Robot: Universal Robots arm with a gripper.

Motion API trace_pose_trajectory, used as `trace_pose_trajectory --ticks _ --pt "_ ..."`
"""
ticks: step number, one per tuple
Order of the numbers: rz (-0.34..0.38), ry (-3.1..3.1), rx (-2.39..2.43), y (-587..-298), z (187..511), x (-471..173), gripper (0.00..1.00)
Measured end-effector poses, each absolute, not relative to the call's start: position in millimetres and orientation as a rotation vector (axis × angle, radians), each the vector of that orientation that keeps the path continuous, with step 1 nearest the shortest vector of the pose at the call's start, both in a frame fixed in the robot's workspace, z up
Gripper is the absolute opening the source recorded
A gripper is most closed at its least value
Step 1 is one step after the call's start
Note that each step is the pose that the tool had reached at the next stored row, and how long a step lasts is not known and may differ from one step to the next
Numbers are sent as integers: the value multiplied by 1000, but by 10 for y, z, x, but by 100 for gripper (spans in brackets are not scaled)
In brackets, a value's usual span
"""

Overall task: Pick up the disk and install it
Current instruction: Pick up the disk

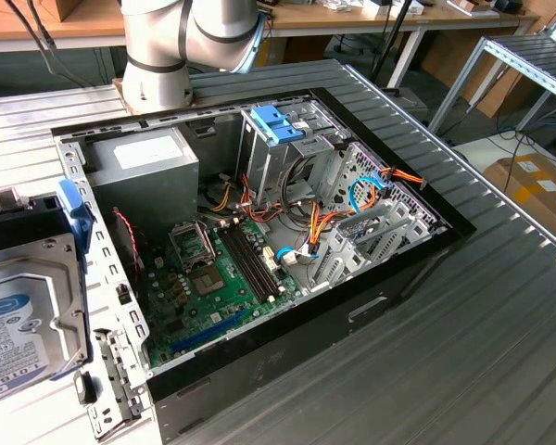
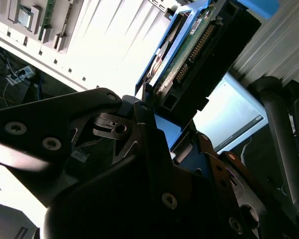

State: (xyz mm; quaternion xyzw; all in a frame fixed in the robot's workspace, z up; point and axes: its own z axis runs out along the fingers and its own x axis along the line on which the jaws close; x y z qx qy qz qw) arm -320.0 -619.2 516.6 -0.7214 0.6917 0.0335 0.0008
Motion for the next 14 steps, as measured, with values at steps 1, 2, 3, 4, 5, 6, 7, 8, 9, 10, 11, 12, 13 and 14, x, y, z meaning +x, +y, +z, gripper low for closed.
trace_pose_trajectory --ticks 1,2,3,4,5,6,7,8,9,10,11,12,13,14 --pt "105 2172 -2265 -6192 5164 -3200 37" --pt "105 2172 -2265 -6192 5162 -3200 37" --pt "105 2172 -2265 -6192 5158 -3200 37" --pt "105 2172 -2265 -6192 5154 -3200 37" --pt "105 2172 -2265 -6192 5152 -3200 37" --pt "105 2172 -2265 -6192 5151 -3200 37" --pt "105 2172 -2265 -6192 5148 -3200 37" --pt "105 2172 -2265 -6192 5147 -3200 37" --pt "105 2172 -2265 -6192 5146 -3200 37" --pt "105 2172 -2265 -6192 5143 -3200 37" --pt "105 2172 -2265 -6192 5142 -3200 37" --pt "105 2172 -2265 -6192 5134 -3200 37" --pt "105 2172 -2265 -6192 5127 -3200 37" --pt "105 2172 -2265 -6192 5126 -3200 37"
